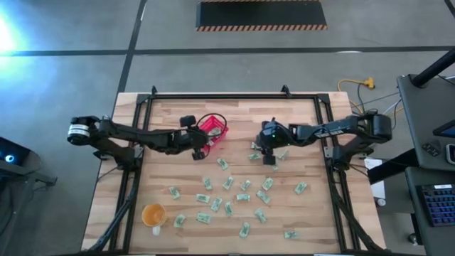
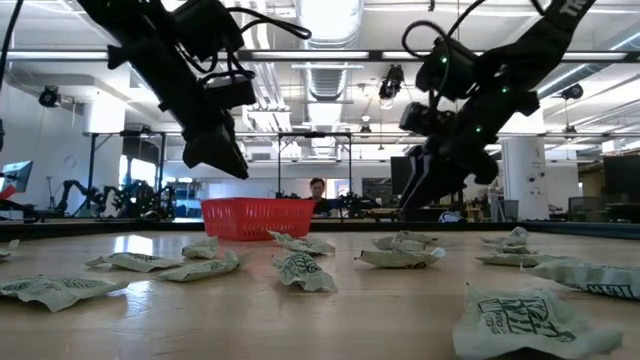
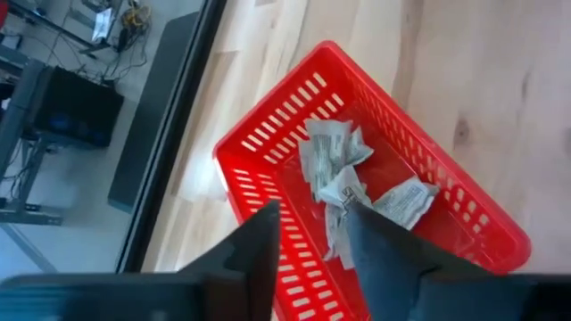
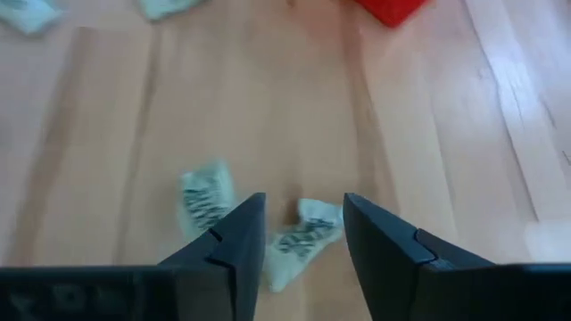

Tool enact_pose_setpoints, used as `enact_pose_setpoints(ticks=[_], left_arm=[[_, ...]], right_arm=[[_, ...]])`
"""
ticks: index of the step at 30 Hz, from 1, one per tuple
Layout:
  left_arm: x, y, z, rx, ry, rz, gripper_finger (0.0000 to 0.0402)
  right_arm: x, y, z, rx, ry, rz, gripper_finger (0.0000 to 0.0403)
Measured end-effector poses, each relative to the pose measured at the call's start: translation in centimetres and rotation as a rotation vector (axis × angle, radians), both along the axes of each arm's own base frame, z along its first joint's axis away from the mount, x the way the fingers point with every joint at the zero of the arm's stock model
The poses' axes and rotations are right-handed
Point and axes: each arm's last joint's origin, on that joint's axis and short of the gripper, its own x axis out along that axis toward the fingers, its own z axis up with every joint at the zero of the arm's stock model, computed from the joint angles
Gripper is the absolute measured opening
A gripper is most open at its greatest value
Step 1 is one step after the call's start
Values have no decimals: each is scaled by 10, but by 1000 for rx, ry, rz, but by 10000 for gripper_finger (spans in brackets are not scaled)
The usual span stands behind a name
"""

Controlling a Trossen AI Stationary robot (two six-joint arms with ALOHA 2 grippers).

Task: Pick and place Stevia / Truvia into bins
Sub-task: Put the white stevia packet into the red bin

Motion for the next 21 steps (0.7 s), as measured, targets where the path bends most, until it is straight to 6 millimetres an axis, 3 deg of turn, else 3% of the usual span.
enact_pose_setpoints(ticks=[5, 13, 17, 21], left_arm=[[-2, -5, 6, 1, -22, -19, 154], [-9, -17, 18, -28, -61, -33, 158], [-15, -22, 26, -31, -100, -55, 158], [-23, -28, 36, -58, -152, -51, 158]], right_arm=[[7, -11, -10, 11, 55, -64, 159], [12, -16, -23, 35, 127, -83, 156], [12, -16, -23, 24, 131, -63, 137], [11, -16, -22, 2, 141, -33, 90]])
